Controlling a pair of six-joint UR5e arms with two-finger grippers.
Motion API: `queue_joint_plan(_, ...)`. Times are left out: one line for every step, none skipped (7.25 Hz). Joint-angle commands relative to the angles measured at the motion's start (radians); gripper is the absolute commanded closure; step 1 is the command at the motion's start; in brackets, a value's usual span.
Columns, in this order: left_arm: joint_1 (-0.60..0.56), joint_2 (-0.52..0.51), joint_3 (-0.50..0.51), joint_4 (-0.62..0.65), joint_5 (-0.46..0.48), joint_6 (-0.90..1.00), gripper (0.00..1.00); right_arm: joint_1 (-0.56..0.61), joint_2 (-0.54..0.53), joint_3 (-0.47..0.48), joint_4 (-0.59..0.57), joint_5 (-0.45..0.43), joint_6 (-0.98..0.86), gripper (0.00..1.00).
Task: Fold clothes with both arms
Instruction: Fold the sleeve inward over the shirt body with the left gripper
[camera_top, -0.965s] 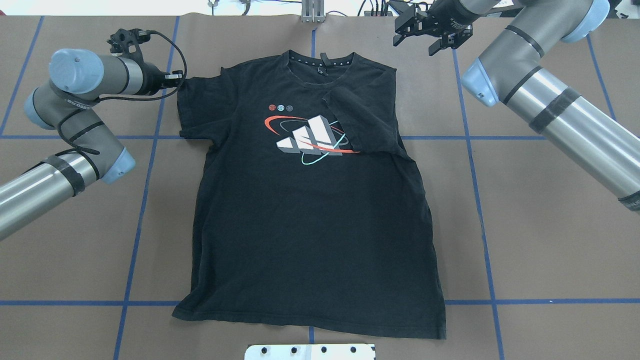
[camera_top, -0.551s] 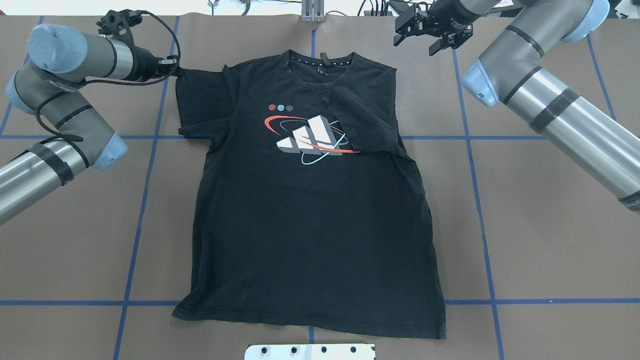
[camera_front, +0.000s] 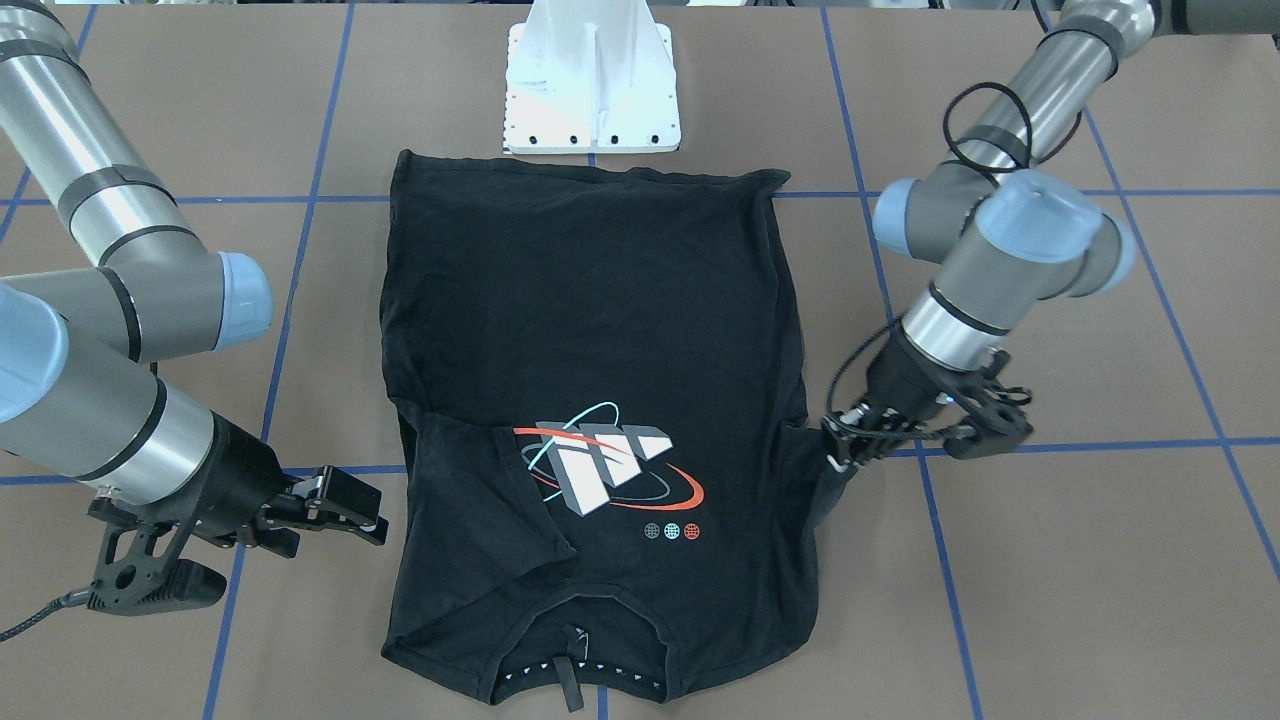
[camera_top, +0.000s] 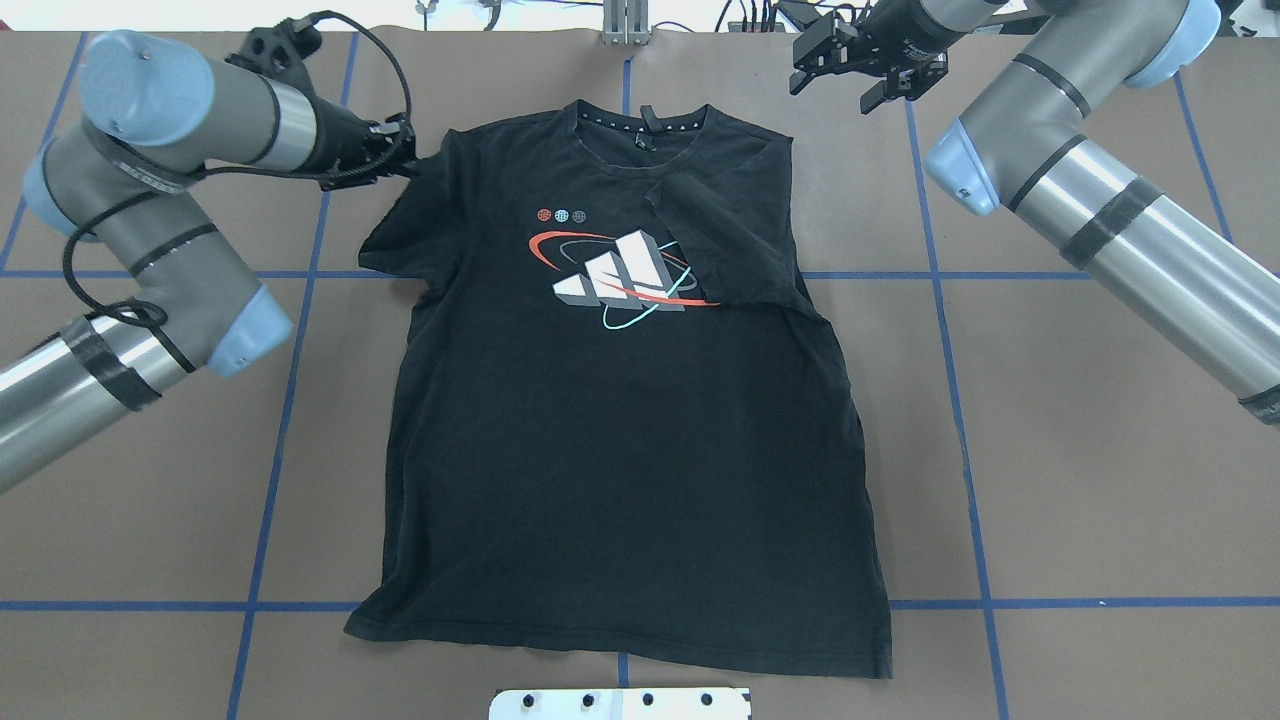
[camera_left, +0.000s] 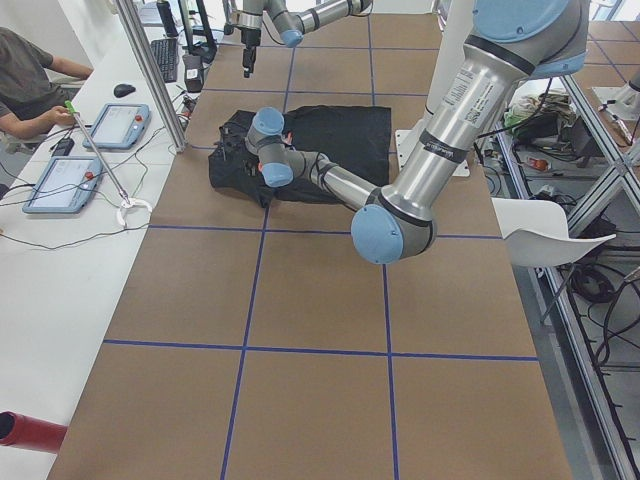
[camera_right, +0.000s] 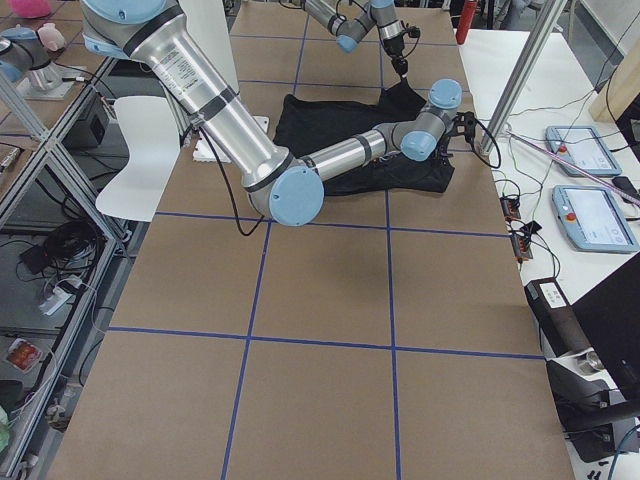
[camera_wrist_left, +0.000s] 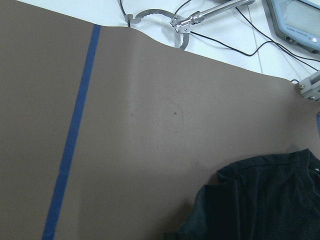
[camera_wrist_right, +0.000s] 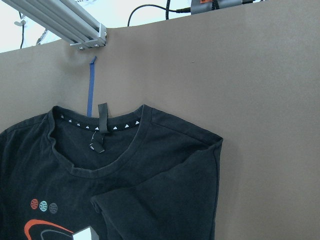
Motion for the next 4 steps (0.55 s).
queue_joint_plan(0.057, -0.105, 0.075, 0.015, 0.004, -0.097, 1.0, 0.0, -0.007, 0.0, 0.001, 0.0, -0.001, 0.0)
queue_joint_plan(0.081, -0.235, 0.208, 0.017, 0.014, -0.155, 1.0, 0.0, -0.009, 0.001, 0.001, 0.0, -0.001, 0.0)
queue_joint_plan(0.093, -0.351, 0.335, 0.015, 0.044, -0.16, 1.0, 0.002, -0.009, 0.001, 0.001, 0.0, -0.003, 0.0)
queue_joint_plan(0.104, -0.406, 0.412, 0.002, 0.122, -0.204, 1.0, 0.003, -0.01, 0.0, 0.001, 0.0, -0.006, 0.0)
